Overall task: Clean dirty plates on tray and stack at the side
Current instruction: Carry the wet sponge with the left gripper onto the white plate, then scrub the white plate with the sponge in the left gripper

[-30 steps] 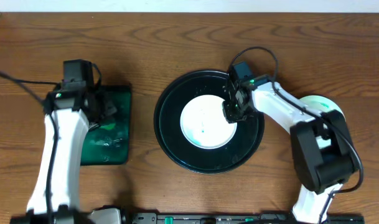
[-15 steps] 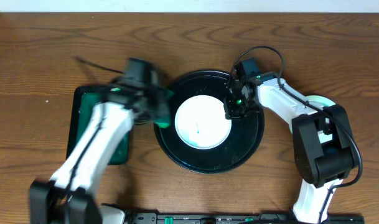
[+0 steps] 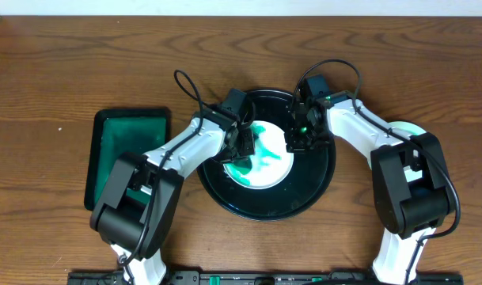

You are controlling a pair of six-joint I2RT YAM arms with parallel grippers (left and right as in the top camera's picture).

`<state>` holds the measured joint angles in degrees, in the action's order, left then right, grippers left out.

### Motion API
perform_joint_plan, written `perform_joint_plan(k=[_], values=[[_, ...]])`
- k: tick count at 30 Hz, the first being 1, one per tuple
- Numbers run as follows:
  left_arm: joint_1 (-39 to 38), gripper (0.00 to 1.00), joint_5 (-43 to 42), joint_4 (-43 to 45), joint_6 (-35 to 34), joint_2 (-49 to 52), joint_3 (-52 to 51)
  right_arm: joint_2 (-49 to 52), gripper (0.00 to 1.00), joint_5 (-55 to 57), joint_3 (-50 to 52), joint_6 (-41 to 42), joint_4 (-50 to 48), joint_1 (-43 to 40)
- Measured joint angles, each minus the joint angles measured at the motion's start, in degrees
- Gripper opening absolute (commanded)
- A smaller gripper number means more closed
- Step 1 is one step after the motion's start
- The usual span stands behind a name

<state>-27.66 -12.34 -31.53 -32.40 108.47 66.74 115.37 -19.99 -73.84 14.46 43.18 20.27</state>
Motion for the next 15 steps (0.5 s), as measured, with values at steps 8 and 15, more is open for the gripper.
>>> perform_joint_plan(k=[8, 15], values=[[-0.4, 0.07, 2.1, 0.5, -0.4, 0.3, 0.7, 0.0, 0.01, -0.3, 0.0, 0.2, 0.3, 0.3], [-1.1, 0.07, -13.5, 14.7, -1.5, 4.4, 0.5, 0.0, 0.01, -0.2, 0.0, 0.4, 0.7, 0.3]])
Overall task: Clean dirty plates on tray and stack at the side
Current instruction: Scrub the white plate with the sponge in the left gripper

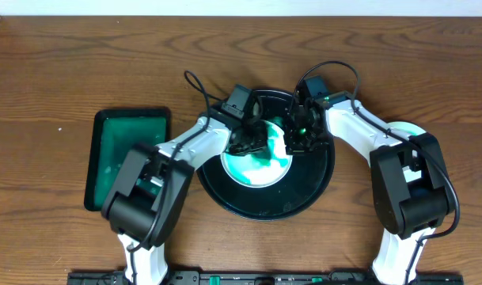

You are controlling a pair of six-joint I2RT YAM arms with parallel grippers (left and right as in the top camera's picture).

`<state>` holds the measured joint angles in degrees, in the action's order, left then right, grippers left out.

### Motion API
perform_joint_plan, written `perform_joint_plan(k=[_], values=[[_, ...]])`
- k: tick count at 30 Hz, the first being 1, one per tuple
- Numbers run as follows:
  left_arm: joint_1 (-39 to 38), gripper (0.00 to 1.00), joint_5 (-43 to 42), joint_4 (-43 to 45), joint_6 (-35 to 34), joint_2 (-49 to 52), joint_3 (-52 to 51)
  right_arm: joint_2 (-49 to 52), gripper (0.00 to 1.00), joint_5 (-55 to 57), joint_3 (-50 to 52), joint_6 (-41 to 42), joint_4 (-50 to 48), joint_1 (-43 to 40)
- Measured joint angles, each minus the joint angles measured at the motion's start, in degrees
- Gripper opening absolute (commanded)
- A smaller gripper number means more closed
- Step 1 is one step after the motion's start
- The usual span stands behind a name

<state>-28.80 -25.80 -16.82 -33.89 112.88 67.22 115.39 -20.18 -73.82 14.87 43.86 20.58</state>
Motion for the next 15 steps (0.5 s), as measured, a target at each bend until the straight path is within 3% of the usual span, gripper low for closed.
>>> perform_joint_plan(k=[8, 15], values=[[-2.8, 0.07, -8.2, 1.6, -0.7, 2.1, 0.3, 0.0, 0.01, 0.0, 0.0, 0.0, 0.0, 0.0], [-1.7, 0.07, -4.6, -10.1, -0.6, 1.6, 3.0, 0.0, 0.01, 0.0, 0.0, 0.0, 0.0, 0.0]])
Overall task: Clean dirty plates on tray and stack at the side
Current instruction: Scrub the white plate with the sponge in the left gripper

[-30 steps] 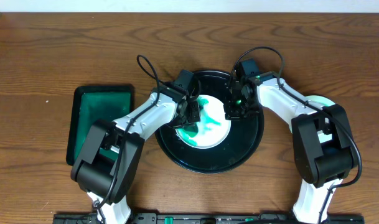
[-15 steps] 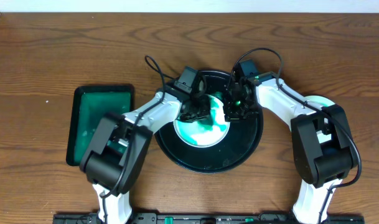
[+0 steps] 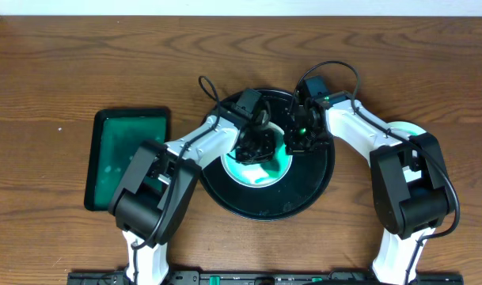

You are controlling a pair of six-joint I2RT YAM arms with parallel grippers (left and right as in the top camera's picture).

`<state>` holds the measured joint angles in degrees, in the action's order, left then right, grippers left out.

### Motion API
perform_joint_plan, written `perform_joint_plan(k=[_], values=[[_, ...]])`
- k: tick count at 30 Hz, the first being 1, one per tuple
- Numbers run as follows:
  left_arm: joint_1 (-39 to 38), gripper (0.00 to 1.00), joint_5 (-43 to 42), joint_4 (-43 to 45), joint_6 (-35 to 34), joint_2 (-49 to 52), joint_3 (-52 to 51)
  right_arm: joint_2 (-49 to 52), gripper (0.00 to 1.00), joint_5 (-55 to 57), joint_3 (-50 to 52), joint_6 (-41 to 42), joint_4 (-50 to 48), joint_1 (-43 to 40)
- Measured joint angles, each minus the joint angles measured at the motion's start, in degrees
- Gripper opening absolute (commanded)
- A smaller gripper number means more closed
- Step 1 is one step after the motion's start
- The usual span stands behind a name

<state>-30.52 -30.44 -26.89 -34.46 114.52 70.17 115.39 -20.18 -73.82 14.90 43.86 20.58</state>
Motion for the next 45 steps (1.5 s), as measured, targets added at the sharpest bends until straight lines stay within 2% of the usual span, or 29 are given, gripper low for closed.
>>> perform_joint_plan(k=[3, 6, 14, 17, 24, 28, 31, 34, 37, 41, 45], values=[[0.6, 0.07, 7.4, -8.2, 0.0, -1.1, 1.5, 0.0, 0.01, 0.0, 0.0, 0.0, 0.0, 0.0], [1.1, 0.07, 13.8, -11.9, 1.1, -1.6, 2.4, 0.0, 0.01, 0.0, 0.0, 0.0, 0.0, 0.0], [1.5, 0.07, 22.7, -13.7, 4.5, -1.9, 3.2, 0.1, 0.01, -1.1, 0.0, 0.5, 0.4, 0.0], [1.5, 0.07, 23.7, -13.8, 4.7, -1.9, 3.2, 0.1, 0.01, -1.2, 0.0, 0.6, 0.5, 0.1], [2.3, 0.07, 32.2, -15.1, 3.0, -2.0, 3.4, 0.2, 0.01, -1.2, 0.0, 0.6, 0.6, 0.1], [3.6, 0.07, 29.0, -14.0, 2.9, -2.0, 3.3, 0.2, 0.01, -1.3, 0.0, 0.7, 0.7, 0.1], [7.3, 0.07, 19.0, -11.5, 2.9, -2.2, 2.1, 0.2, 0.01, -1.0, 0.0, 0.9, 0.7, 0.3], [8.3, 0.07, 11.0, -4.6, 2.8, -1.8, 0.7, 0.2, 0.01, -0.9, 0.0, 1.0, 1.1, 0.3], [5.5, 0.07, 5.0, 1.7, 2.7, -0.2, 0.9, 0.2, 0.01, -0.9, 0.0, 1.1, 1.1, 0.3], [0.8, 0.07, 2.1, 3.8, 2.0, 0.7, 1.0, 0.2, 0.01, -0.9, 0.0, 1.1, 1.1, 0.3], [0.5, 0.07, 1.3, 2.9, 1.4, 0.9, 1.2, 0.2, 0.01, -0.9, 0.0, 1.2, 1.1, 0.3]])
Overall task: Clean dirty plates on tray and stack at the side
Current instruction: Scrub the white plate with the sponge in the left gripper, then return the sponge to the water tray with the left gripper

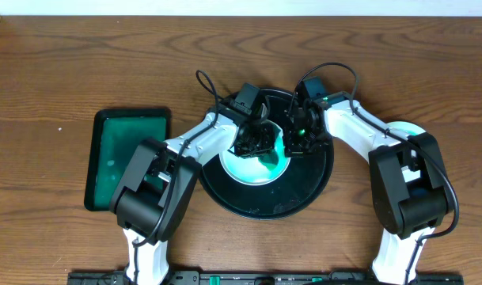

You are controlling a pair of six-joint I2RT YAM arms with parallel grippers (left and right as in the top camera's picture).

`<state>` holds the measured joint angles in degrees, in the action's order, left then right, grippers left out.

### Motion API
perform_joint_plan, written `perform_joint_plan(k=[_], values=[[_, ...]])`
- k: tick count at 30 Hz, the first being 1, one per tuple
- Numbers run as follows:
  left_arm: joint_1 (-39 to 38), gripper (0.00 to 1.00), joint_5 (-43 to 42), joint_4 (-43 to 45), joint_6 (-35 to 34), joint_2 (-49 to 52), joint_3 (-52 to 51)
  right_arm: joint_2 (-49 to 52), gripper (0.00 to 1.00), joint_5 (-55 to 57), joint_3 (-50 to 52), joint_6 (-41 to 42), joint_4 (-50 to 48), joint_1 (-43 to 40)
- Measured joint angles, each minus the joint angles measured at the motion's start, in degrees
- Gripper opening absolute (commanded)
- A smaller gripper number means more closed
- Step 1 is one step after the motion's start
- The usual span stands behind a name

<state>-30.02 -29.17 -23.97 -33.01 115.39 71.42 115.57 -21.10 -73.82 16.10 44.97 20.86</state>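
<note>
A round black tray [304, 194] sits mid-table. In it lies a white plate [252, 176] smeared with green. My left gripper [256, 144] is low over the plate's upper middle, its fingers hidden under the wrist, so what it holds does not show. At the plate's right rim my right gripper [297, 142] stands, seemingly clamped on the edge. A pale plate [405, 129] peeks out from under the right arm at the right side of the table.
A green rectangular tray [114, 158] with a black rim lies on the left, partly under the left arm. Cables arc above both wrists. The wooden table [66, 63] stretches behind the trays.
My left gripper has shifted slightly on the plate's upper part. The green smear now lies more toward the plate's lower right. The right gripper has stayed at the rim.
My left gripper was at the plate's left edge, with green streaks across the plate. It then stood further right at each moment, reaching the upper middle, while the green spread thinner. My right gripper held the same spot at the right rim throughout.
</note>
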Motion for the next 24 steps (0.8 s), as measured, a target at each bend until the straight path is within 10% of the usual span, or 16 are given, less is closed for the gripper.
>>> perform_joint_plan(k=[12, 24], values=[[5.7, 0.07, 10.0, -19.5, 0.0, -6.3, 0.3, 0.0, 0.01, 0.0, 0.0, 0.0, 0.0, 0.0], [27.5, 0.07, 32.0, -29.1, 2.2, -30.4, -0.4, 0.0, 0.01, 0.8, -0.2, 0.0, 0.5, 0.1]])
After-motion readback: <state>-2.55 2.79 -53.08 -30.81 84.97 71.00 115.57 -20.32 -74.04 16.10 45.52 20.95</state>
